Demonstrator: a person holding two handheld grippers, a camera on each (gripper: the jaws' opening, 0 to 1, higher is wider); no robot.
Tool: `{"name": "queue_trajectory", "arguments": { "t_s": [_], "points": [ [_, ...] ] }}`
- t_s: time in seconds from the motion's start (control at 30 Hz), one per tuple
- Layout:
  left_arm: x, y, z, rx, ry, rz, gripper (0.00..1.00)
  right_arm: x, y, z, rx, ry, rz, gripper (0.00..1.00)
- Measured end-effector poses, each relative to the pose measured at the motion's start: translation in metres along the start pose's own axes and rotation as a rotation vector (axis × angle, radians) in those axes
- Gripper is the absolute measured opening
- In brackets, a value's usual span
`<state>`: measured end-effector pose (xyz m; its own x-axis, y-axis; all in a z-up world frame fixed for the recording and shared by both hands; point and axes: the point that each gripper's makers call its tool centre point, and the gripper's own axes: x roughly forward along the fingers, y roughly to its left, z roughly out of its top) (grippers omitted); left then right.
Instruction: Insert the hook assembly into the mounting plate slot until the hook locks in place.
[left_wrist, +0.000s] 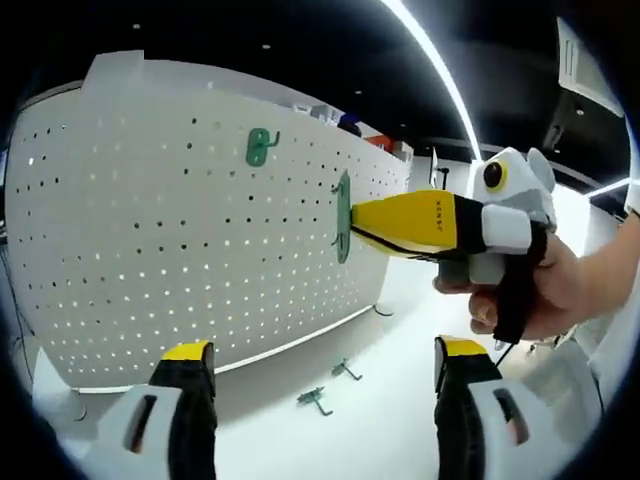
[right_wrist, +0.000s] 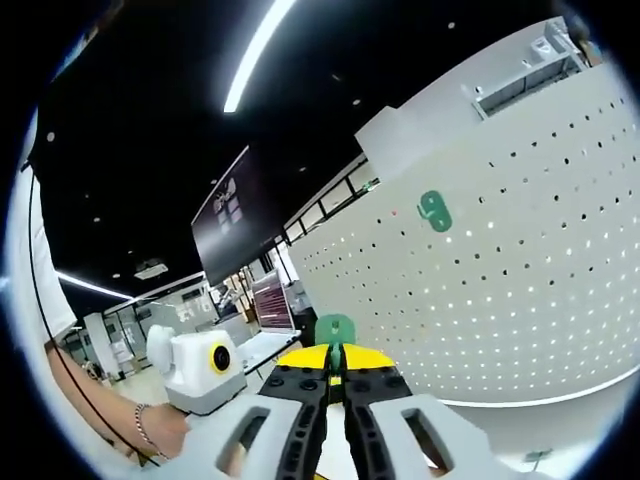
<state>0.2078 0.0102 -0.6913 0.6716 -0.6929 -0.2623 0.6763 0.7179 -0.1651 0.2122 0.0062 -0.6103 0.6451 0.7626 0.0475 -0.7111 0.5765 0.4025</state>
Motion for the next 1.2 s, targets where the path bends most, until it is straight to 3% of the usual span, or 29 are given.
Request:
{"name": "queue_trajectory", "arguments": {
  "t_s": [0.27, 0.43, 0.83, 1.2],
  "points": [
    [0.0, -0.002, 0.003, 0.012, -0.005, -0.005, 0.93, 0.0, 0.001, 0.001, -0.008, -0.001, -0.001, 0.01],
    [0.0, -0.003, 0.002, 0.018, -0.001, -0.006, 0.92, -0.001, -0.003, 0.01, -0.1, 0.008, -0.039, 0.01],
    [0.0, -0.003, -0.014, 0.06, 0.054, -0.005, 0.91, -0.011, -0.047, 0.052, -0.409, 0.042, -0.313, 0.01],
    [-0.002, -0.004, -0.019, 0.069, 0.067, -0.008, 0.91, -0.012, -0.059, 0.063, -0.411, 0.034, -0.362, 0.01]
  ]
}}
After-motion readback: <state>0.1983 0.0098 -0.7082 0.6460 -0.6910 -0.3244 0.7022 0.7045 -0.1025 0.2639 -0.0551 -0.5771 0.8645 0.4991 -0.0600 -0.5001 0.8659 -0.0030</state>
